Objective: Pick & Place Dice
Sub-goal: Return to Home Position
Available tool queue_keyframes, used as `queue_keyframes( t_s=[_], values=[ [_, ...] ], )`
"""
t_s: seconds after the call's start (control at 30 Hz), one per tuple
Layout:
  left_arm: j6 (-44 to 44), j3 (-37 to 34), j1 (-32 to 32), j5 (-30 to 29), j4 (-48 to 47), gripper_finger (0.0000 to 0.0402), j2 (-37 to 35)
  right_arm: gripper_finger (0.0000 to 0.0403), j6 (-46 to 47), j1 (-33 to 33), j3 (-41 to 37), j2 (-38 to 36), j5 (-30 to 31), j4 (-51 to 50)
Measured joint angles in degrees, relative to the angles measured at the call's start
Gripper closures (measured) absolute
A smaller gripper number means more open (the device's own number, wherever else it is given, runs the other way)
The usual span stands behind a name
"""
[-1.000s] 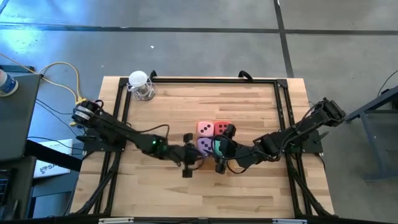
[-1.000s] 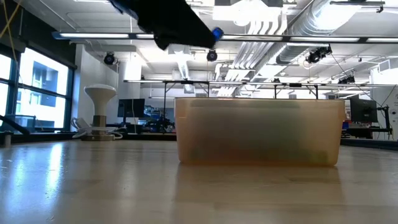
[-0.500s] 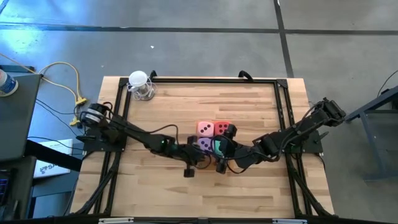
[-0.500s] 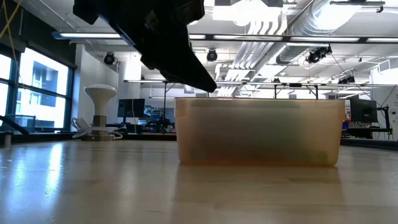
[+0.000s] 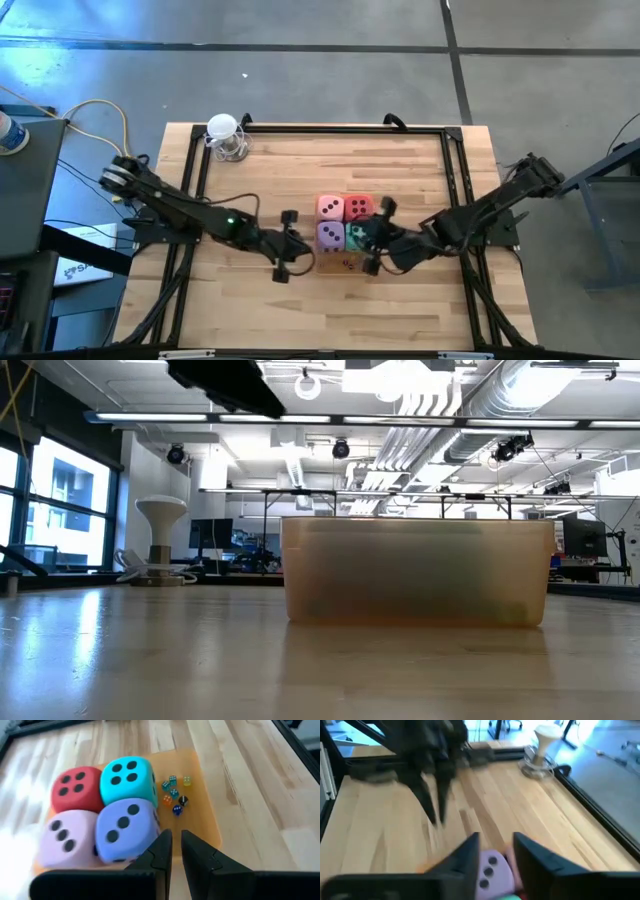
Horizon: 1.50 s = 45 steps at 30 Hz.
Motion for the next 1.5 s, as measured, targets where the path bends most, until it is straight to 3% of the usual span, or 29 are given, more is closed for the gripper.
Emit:
queue_keyframes(
  t_s=[0.13, 0.33, 0.47, 0.63, 0.77, 0.93, 1.17, 1.5],
  values=[
    [3.9, 0.0, -0.4, 0.1, -6.6, 0.0367, -5.3, 0.0382, 3.8, 0.3, 0.0, -5.5, 0.6, -12.0],
    [3.3, -0.1, 0.9, 0.2, -17.3, 0.0382, -11.6, 0.0400, 14.8, 2.0, -0.3, -15.0, 3.6, -30.8],
    [0.4, -1.7, 3.4, 0.1, -23.0, 0.0399, -15.0, 0.0400, 20.6, 4.8, -4.9, -22.7, 6.8, -35.9],
    [0.4, -7.7, 8.1, 0.1, -22.6, 0.0401, -20.3, 0.0401, 20.7, 8.2, -16.4, -32.8, 6.3, -24.7],
    [-2.0, -13.6, 13.2, 0.2, -22.2, 0.0401, -26.6, 0.0402, 13.9, 8.9, -26.2, -40.0, 5.2, -13.9],
    [-2.8, -22.6, 17.0, 4.8, -16.3, 0.0401, -37.1, 0.0402, 6.4, 8.7, -35.4, -46.4, 4.0, -4.1],
    [-2.6, -36.9, 19.7, 9.3, -4.9, 0.0401, -50.5, 0.0402, -4.3, 6.2, -46.6, -57.2, -6.1, 11.0],
    [-0.2, -46.7, 20.7, 15.7, -1.9, 0.0401, -62.2, 0.0401, -11.2, -0.1, -58.0, -73.0, -17.2, 14.4]
  ],
)
